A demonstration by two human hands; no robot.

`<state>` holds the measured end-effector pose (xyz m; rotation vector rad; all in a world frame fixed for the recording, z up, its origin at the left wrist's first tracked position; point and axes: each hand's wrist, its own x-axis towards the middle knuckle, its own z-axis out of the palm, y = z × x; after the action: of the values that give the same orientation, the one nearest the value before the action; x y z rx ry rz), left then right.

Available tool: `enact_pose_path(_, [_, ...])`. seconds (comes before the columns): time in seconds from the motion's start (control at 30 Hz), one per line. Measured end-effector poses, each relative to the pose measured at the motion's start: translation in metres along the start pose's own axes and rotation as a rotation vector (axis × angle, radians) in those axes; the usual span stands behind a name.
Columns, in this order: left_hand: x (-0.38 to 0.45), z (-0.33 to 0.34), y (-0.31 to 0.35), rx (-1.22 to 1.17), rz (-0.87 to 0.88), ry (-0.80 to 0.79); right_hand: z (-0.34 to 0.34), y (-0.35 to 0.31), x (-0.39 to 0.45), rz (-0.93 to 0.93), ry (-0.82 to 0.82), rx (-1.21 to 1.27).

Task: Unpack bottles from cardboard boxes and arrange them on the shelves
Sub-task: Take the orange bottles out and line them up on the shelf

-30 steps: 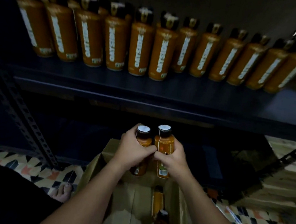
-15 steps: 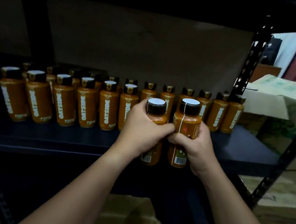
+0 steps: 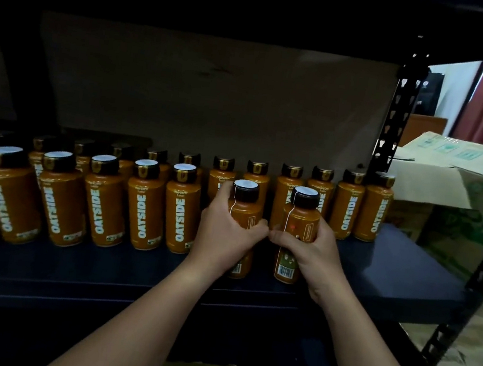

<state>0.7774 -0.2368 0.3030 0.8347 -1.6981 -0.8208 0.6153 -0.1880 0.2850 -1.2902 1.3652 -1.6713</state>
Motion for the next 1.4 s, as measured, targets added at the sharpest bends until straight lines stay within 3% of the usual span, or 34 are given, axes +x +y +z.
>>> enact_pose_path(0.2, [0.001,0.004,-0.017,-0.098,-0.008,0.015,0.005,0.004,0.007,-0.012,0.048,0.014])
enact_pose_path(0.43, [-0.009,-0.009,-0.025,-0.232,-0.068,-0.105,-0.016,0.01,0.006,0.054,-0.107,0.08])
enact_pose_path(0.6, [-0.012,-0.007,-0.03,-0.139,-0.021,-0.118,-0.022,0.013,0.001,0.115,-0.094,0.098])
enact_pose_path(0.9, [-0.01,0.004,-0.025,0.095,0.049,-0.065,-0.026,0.007,-0.009,0.034,-0.038,-0.02])
enact_pose_path(1.1, [-0.012,-0.001,-0.029,0.061,0.049,-0.173,-0.025,0.005,-0.01,0.025,-0.022,-0.038])
enact_pose_path(1.4, [-0.013,0.003,-0.026,0.209,0.108,-0.082,-0.025,0.004,-0.011,0.047,-0.015,-0.058])
